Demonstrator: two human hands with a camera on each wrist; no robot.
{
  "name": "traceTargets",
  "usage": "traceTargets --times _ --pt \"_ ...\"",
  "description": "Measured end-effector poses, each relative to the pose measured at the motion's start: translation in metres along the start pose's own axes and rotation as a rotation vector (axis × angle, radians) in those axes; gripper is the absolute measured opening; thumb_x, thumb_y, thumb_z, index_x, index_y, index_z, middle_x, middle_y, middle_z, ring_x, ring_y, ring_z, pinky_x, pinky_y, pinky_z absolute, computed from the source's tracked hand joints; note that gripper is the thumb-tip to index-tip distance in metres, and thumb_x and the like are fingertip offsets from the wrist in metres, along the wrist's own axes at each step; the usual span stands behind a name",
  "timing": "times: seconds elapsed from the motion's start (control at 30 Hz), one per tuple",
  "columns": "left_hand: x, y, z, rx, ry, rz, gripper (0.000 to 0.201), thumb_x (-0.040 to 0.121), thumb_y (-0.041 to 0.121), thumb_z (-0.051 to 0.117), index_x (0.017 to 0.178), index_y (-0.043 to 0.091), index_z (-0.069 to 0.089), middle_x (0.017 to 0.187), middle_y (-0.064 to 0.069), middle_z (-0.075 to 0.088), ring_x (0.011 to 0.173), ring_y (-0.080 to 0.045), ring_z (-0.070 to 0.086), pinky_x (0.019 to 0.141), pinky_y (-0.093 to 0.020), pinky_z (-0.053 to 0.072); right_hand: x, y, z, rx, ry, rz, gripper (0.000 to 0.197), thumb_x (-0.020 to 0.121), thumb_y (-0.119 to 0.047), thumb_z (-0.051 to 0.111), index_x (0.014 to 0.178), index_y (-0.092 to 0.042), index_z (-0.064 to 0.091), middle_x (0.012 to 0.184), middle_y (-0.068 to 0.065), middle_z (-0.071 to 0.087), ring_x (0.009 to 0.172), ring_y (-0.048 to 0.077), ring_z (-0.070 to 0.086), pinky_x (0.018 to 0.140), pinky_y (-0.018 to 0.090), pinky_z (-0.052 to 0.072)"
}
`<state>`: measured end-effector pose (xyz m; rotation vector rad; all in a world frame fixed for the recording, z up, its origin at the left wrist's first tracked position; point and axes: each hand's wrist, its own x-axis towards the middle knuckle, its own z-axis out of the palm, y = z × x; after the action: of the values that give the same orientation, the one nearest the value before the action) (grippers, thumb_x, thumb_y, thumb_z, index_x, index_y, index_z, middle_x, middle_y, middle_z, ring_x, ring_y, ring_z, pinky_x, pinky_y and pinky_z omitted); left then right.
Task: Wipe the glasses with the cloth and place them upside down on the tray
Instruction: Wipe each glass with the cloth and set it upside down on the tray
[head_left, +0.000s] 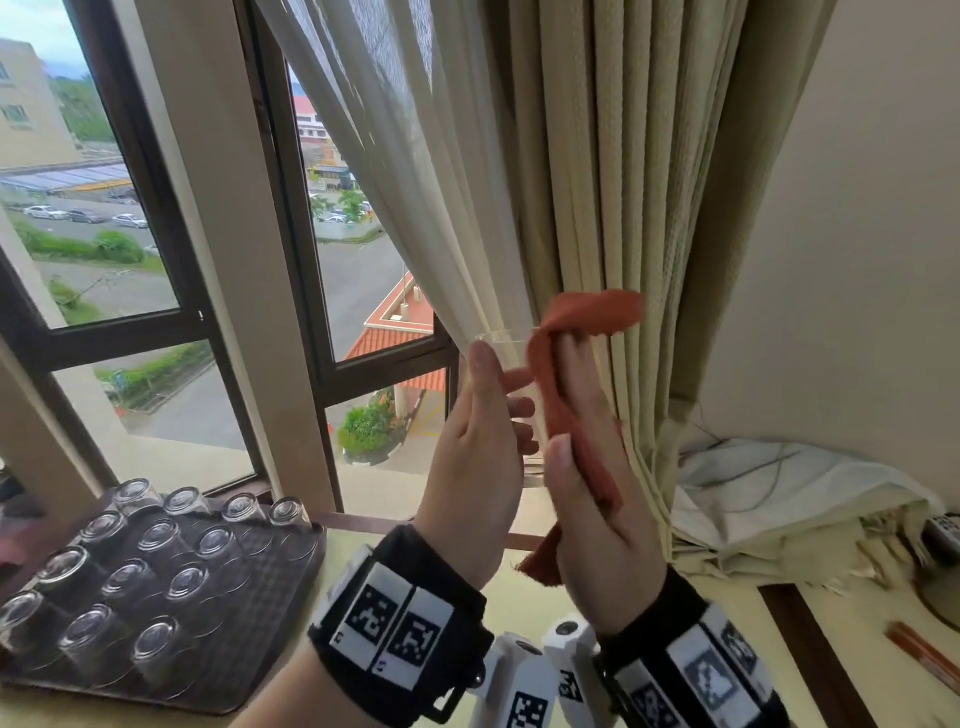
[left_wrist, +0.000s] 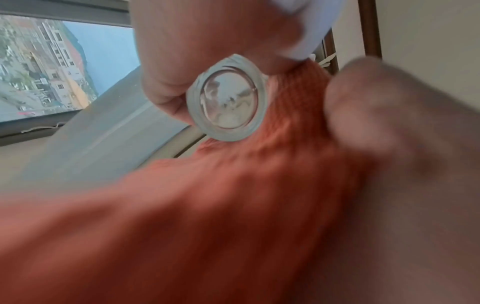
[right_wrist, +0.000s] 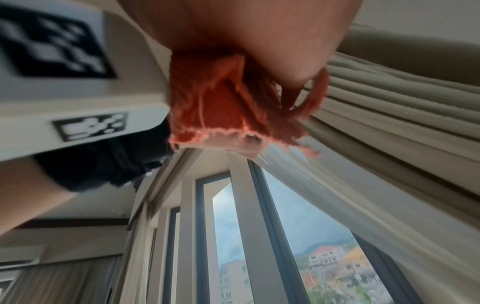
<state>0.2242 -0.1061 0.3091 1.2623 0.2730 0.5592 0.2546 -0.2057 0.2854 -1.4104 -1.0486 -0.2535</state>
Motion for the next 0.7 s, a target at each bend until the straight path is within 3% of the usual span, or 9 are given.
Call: traceTargets --times 0.03,0.1,0.17,0.23,0.33,0.4,0.5,0.57,0.7 --pt "0.002 0.001 -0.003 -0.013 0.001 -0.017 0.047 0.109 0.063 0.038 0.110 0.035 0.077 0.112 0.001 0.079 0.109 -0.024 0.075 0.102 -0.050 0.058 -0.006 0.000 0.001 -0.077 -0.057 -0.035 0.059 0.113 -0.039 0.034 0.166 -0.015 0.025 0.174 -0.007 0.024 0.160 0.021 0.024 0.126 0.053 0.031" --pt "0.006 0.005 -0.009 -0.026 -0.012 -0.033 0.052 0.114 0.052 0.037 0.100 0.031 0.082 0.109 0.000 0.082 0.107 -0.020 0.077 0.104 -0.046 0.057 -0.025 0.009 0.005 -0.173 -0.101 -0.058 0.062 0.112 -0.042 0.033 0.165 -0.010 0.025 0.176 -0.002 0.016 0.163 0.023 0.010 0.131 0.045 0.015" --pt "0.007 0.008 -0.012 0.000 0.009 -0.021 0.065 0.109 0.064 0.032 0.099 0.026 0.083 0.104 -0.006 0.083 0.100 -0.018 0.079 0.097 -0.039 0.059 -0.040 0.019 0.008 -0.105 -0.084 -0.008 0.060 0.111 -0.034 0.035 0.166 -0.012 0.021 0.176 -0.001 0.015 0.163 0.019 0.012 0.131 0.037 0.016" --pt "0.007 0.008 -0.012 0.026 -0.008 -0.002 0.072 0.103 0.072 0.029 0.112 0.021 0.078 0.101 -0.007 0.079 0.083 -0.011 0.074 0.081 -0.032 0.061 -0.044 0.023 0.011 0.075 -0.053 0.116 0.061 0.111 -0.030 0.038 0.167 -0.017 0.018 0.173 -0.002 0.027 0.160 0.018 0.024 0.130 0.043 0.024" --pt "-0.001 0.003 -0.006 0.035 -0.043 -0.015 0.072 0.101 0.071 0.030 0.121 0.016 0.072 0.085 -0.001 0.077 0.074 -0.010 0.076 0.066 -0.023 0.059 -0.025 0.016 0.009 0.279 0.123 0.355 0.066 0.104 -0.050 0.047 0.158 -0.012 0.043 0.129 0.000 0.075 0.115 0.018 0.073 0.092 0.036 0.061" --pt "-0.007 0.000 0.000 0.040 -0.062 -0.018 0.071 0.102 0.070 0.029 0.119 0.016 0.073 0.084 0.003 0.079 0.077 -0.011 0.078 0.067 -0.022 0.060 -0.009 0.011 0.006 0.255 0.183 0.350 0.059 0.105 -0.050 0.047 0.148 -0.011 0.054 0.108 -0.003 0.080 0.089 0.011 0.078 0.073 0.026 0.062" --pt "-0.006 0.005 0.003 -0.010 -0.015 -0.030 0.078 0.099 0.077 0.028 0.115 0.017 0.076 0.092 -0.006 0.078 0.088 -0.023 0.077 0.083 -0.037 0.064 0.001 0.000 0.004 0.158 0.126 0.156 0.049 0.111 -0.032 0.040 0.159 -0.023 0.042 0.145 -0.017 0.063 0.129 0.007 0.063 0.100 0.019 0.054" --pt "-0.002 0.010 -0.002 -0.018 0.012 -0.027 0.091 0.090 0.089 0.024 0.114 0.021 0.079 0.107 -0.018 0.078 0.103 -0.034 0.077 0.097 -0.054 0.061 -0.010 -0.002 0.005 0.060 -0.006 0.043 0.054 0.111 -0.025 0.040 0.164 -0.021 0.032 0.167 -0.010 0.039 0.152 0.013 0.040 0.116 0.020 0.041" --pt "0.009 0.018 -0.014 0.026 0.042 0.026 0.109 0.063 0.106 0.049 0.124 0.019 0.072 0.111 -0.006 0.081 0.107 -0.022 0.078 0.100 -0.045 0.058 -0.045 0.009 0.012 0.014 -0.125 0.067 0.061 0.109 -0.028 0.035 0.168 -0.024 0.018 0.177 -0.006 0.009 0.163 0.016 0.010 0.128 0.057 0.024"
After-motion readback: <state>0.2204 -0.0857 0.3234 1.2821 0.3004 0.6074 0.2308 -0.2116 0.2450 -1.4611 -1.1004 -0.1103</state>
